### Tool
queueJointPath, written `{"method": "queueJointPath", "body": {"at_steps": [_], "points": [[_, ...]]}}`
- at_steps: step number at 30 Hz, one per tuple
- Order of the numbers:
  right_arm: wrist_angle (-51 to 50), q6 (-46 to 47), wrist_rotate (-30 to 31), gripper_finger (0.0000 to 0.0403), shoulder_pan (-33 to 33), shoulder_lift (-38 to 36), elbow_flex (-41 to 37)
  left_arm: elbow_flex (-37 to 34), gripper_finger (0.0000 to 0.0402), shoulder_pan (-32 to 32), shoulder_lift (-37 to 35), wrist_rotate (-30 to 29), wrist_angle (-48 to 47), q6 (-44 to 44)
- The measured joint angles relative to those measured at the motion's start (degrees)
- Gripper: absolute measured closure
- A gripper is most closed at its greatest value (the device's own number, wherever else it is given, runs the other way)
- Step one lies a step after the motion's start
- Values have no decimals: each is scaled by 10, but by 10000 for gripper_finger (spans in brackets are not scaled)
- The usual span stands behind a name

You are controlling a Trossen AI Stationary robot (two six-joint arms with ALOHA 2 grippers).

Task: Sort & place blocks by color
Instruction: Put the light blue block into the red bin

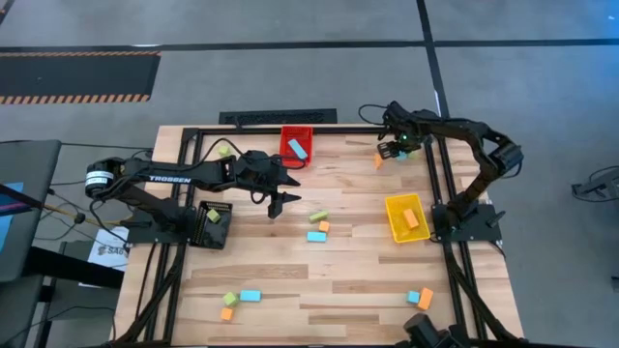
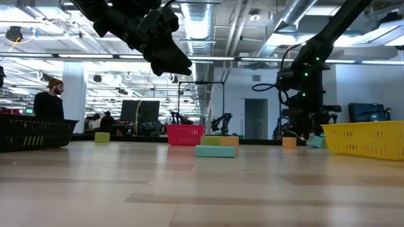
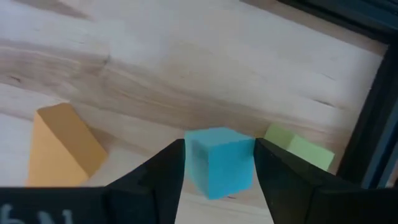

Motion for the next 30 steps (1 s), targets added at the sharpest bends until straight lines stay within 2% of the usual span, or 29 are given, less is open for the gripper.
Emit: {"method": "queueJointPath", "body": {"at_steps": [11, 30], "points": [[-1, -14, 4, 159, 11, 0, 0, 0, 209, 0, 0, 0, 0, 5], [-12, -12, -10, 158, 3, 0, 0, 0, 209, 0, 0, 0, 0, 3]]}}
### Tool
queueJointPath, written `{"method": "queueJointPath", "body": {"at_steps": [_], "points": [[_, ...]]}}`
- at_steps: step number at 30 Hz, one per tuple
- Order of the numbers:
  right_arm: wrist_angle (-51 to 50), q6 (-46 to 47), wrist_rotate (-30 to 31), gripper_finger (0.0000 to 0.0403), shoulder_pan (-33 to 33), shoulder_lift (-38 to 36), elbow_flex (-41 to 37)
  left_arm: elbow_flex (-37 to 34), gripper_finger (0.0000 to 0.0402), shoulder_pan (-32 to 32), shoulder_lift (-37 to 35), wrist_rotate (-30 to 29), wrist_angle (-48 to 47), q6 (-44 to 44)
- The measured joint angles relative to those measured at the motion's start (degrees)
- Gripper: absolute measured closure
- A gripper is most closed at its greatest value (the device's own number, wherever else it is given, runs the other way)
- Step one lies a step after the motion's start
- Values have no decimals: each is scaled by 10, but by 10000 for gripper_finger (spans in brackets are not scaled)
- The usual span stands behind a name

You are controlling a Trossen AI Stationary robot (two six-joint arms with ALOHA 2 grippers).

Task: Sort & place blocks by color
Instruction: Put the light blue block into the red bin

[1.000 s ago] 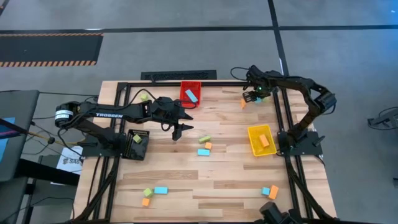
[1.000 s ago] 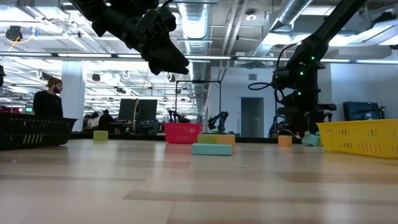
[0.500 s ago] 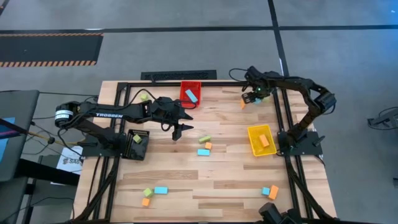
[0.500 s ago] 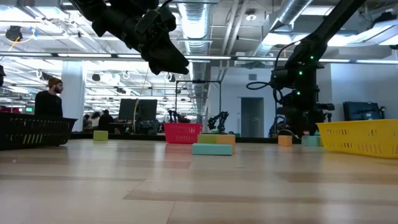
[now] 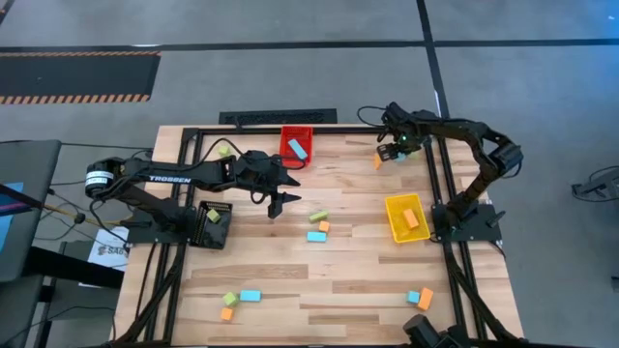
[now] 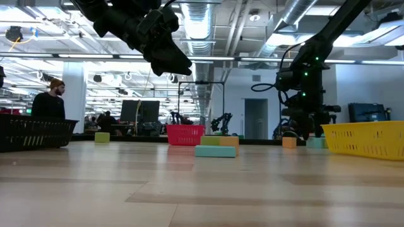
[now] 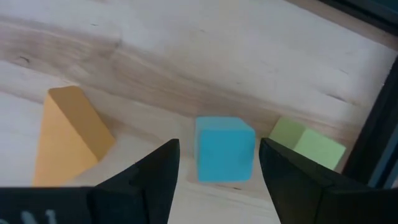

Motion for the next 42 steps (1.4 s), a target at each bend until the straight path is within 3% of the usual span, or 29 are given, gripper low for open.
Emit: {"method": "queueJointPath", "body": {"at_steps": [16, 24, 37, 42], "points": [[-5, -12, -34, 158, 1, 0, 0, -4, 209, -3, 0, -1, -17, -16], [-12, -14, -37, 160, 5, 0, 0, -4, 209, -3, 0, -41, -49, -19], [4, -18, -33, 257, 5, -2, 0, -4, 209, -3, 0, -41, -53, -21], [18, -27, -38, 248, 5, -2, -5, -4, 209, -3, 0, -41, -53, -21]]}}
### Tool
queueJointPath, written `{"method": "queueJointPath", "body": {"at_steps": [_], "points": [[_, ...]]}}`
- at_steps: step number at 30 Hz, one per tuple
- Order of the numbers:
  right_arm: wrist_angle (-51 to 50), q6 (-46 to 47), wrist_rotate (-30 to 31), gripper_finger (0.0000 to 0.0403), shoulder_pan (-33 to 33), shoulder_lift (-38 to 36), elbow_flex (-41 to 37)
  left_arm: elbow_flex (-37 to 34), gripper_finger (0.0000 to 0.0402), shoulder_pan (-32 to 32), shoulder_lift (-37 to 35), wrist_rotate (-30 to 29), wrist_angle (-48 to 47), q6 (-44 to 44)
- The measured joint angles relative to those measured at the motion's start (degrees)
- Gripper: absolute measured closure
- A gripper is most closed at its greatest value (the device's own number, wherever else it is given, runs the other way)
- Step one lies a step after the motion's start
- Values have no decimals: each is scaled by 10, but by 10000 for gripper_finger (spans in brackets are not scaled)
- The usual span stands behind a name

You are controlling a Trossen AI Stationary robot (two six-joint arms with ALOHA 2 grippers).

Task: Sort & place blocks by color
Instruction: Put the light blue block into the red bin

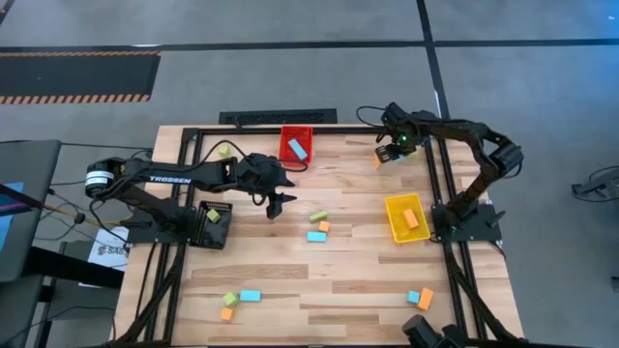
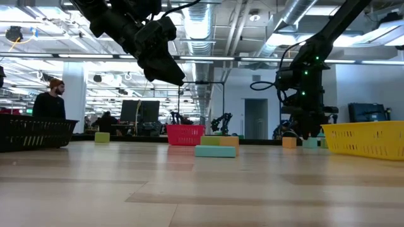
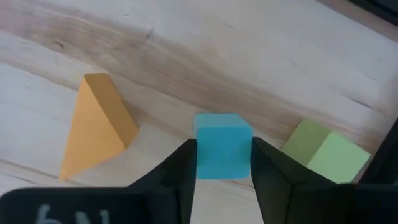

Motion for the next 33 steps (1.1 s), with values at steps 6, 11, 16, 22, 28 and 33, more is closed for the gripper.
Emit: {"method": "queueJointPath", "body": {"at_steps": [6, 11, 16, 22, 28, 33], "points": [[20, 0, -10, 182, -3, 2, -22, 0, 209, 0, 0, 0, 1, 0], [29, -2, -10, 160, 0, 2, -23, 0, 209, 0, 0, 0, 5, 0], [30, -15, -11, 178, 1, 2, -23, 0, 209, 0, 0, 1, 5, 0], [29, -37, -11, 255, 1, 1, -22, 0, 209, -10, 0, 16, 47, 16], [28, -57, -10, 291, 1, -27, -23, -7, 209, -31, -43, 8, 57, 78], [67, -59, -9, 291, 6, -100, -23, -84, 209, -43, -144, -60, 103, 72]]}}
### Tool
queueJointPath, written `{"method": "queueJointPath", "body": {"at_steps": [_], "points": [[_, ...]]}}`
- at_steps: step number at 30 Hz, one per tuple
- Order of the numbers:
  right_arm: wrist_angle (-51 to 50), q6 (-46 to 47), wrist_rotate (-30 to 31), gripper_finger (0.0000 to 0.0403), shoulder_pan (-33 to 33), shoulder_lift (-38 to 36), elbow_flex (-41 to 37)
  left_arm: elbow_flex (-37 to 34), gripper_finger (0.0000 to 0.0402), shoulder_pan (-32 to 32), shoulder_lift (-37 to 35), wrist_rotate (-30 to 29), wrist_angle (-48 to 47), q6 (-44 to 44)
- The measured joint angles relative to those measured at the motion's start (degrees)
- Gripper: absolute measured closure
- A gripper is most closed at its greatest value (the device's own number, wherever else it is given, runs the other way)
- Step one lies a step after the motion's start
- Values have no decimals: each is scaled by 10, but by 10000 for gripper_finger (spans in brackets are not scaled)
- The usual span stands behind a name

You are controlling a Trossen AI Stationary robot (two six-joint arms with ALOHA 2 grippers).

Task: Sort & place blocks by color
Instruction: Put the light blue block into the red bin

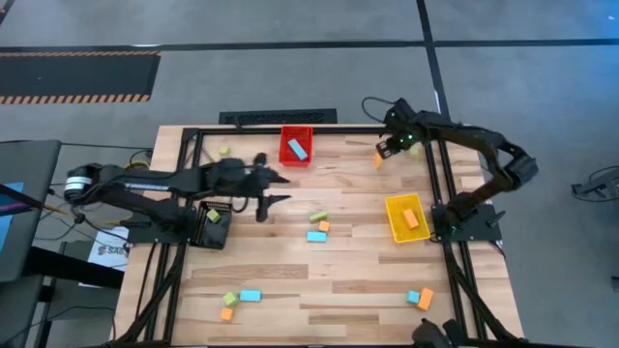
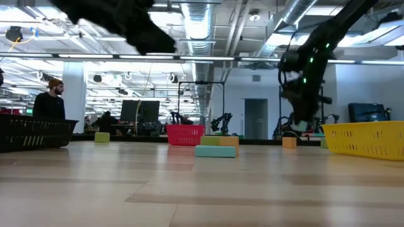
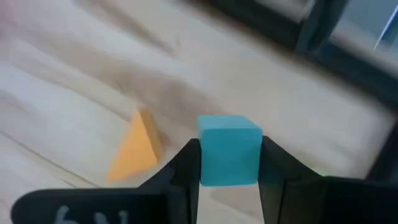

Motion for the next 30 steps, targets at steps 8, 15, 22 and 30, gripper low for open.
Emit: {"method": "queueJointPath", "body": {"at_steps": [8, 15, 22, 30], "points": [[183, 51, -137, 283, 58, -73, 1, -170, 209, 1, -77, -1, 239, -56], [331, 79, -256, 275, 186, -14, 1, -203, 209, 1, -49, -3, 284, -21], [481, 140, -300, 274, 266, 86, 1, -202, 209, 1, -28, 6, 287, 13], [694, 237, -372, 273, 323, 169, 1, -202, 190, 1, 32, 67, 320, 67]]}}
